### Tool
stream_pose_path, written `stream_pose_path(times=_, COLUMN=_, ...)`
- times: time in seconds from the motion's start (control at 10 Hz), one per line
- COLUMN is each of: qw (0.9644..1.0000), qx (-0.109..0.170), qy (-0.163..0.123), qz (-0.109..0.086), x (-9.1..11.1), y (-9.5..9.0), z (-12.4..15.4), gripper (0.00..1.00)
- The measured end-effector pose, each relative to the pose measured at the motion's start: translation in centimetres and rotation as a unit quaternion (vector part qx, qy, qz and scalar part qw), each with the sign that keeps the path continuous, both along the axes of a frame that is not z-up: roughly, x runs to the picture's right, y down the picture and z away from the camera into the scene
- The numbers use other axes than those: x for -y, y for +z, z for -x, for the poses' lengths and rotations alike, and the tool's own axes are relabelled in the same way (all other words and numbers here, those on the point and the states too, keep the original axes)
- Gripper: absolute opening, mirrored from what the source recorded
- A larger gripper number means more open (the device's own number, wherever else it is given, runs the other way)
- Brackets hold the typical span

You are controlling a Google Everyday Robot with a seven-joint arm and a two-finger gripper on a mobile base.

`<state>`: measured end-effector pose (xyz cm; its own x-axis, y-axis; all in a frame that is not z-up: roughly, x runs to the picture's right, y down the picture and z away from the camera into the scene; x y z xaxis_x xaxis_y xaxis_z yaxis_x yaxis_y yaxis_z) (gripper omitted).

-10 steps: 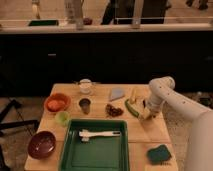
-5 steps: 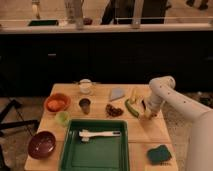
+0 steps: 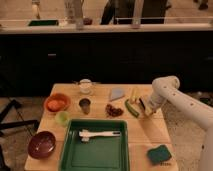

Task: Place eraser in metal cup

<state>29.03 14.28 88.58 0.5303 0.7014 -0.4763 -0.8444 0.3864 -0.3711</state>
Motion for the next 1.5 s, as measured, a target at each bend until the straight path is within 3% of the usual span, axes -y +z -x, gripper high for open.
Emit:
stream_pose_path(times=0.4, qw=0.9961, qx=0.066, qy=-0.047, qz=-0.035, x=2.6, y=-2.1, z=2.6, gripper=0.0)
stream_pose_path(times=0.5, qw=0.9944, qx=0.079, qy=-0.056, qz=-0.042, x=3.2, y=-2.7, z=3.0, gripper=0.0)
stream_pose_path(times=0.6, qw=0.9901, qx=0.104, qy=-0.079, qz=-0.05, x=4.0, y=-3.5, z=4.0, gripper=0.0)
stream_pose_path(times=0.8, qw=0.979, qx=0.152, qy=-0.12, qz=-0.064, x=5.6, y=-5.2, z=6.7, gripper=0.0)
stream_pose_path(times=1.1, qw=0.9581, qx=0.214, qy=-0.174, qz=-0.077, x=6.8, y=-7.1, z=10.5, gripper=0.0)
stream_pose_path(times=1.2, qw=0.9483, qx=0.238, qy=-0.196, qz=-0.076, x=6.8, y=-7.5, z=12.4, gripper=0.0)
stream_pose_path(times=1.3, qw=0.9362, qx=0.264, qy=-0.22, qz=-0.075, x=6.7, y=-7.9, z=14.5, gripper=0.0)
stream_pose_path(times=1.5, qw=0.9191, qx=0.298, qy=-0.248, qz=-0.07, x=6.3, y=-8.5, z=17.5, gripper=0.0)
